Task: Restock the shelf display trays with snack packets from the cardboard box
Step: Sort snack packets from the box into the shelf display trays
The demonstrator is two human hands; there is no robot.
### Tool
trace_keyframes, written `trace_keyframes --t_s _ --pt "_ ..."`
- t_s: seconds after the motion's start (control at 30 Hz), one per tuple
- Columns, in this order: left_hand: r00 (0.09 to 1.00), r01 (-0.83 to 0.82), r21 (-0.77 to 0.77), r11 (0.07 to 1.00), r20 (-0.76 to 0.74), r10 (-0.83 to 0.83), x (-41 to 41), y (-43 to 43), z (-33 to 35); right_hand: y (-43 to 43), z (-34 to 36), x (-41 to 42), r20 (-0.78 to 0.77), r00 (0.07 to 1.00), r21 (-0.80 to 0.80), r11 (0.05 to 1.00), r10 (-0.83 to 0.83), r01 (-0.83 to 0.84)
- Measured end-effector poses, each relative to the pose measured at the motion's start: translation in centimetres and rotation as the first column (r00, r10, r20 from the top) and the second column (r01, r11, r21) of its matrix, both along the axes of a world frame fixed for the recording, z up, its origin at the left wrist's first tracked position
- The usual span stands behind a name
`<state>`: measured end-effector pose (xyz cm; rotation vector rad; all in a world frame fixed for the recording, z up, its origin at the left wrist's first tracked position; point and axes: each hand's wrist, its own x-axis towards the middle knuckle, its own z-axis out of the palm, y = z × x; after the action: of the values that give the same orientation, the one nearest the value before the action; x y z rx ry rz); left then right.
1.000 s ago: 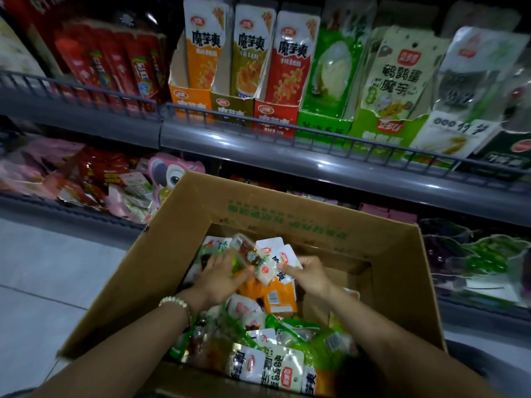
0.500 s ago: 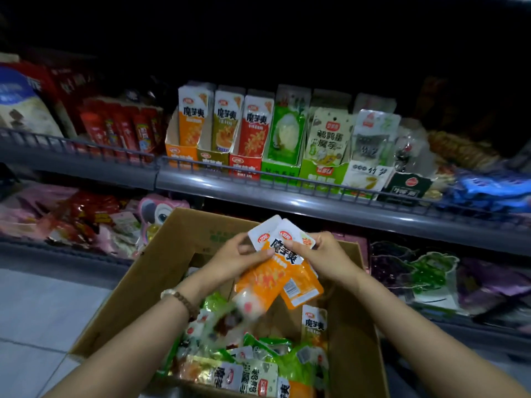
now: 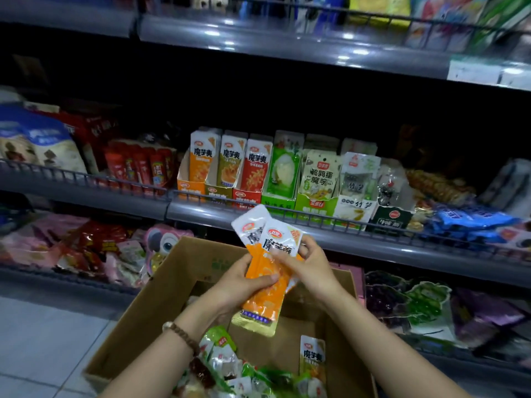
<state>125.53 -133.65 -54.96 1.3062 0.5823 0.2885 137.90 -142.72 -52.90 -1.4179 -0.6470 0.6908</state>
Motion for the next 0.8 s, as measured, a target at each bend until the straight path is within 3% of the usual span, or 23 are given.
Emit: trace_keyframes --t_s 0.1,0.23,0.53,0.6,0.7,0.8 --pt "0.987 -0.159 0.059 0.985 0.041 0.157 0.4 0.0 0.3 0.2 0.0 -0.8 -0.052 0.999 -0.019 1.0 -0.011 0.01" --pt "0.952 -0.268 -0.136 0.954 0.114 0.284 -0.3 0.1 1.3 0.0 -0.2 -1.0 -0.18 0.983 -0.046 0.998 0.033 -0.042" --pt "0.944 -0.325 0.099 0.94 0.085 0.318 -1.3 0.9 1.8 -0.6 0.1 -1.0 -0.085 0.996 -0.057 0.998 0.032 -0.037" --pt "0.949 -0.312 0.055 0.949 0.058 0.309 -1.5 1.2 2.1 -0.8 0.3 -1.0 -0.081 0.996 -0.076 0.996 0.046 -0.052" --pt "0.947 -0.311 -0.128 0.942 0.045 0.319 -1.9 2.0 1.8 -0.9 0.2 -0.9 -0.127 0.991 -0.045 0.999 -0.027 0.021" --pt "0.922 -0.318 -0.307 0.897 0.119 0.368 -1.8 2.1 1.8 -0.7 -0.2 -0.8 -0.115 0.989 -0.035 0.995 -0.098 0.095"
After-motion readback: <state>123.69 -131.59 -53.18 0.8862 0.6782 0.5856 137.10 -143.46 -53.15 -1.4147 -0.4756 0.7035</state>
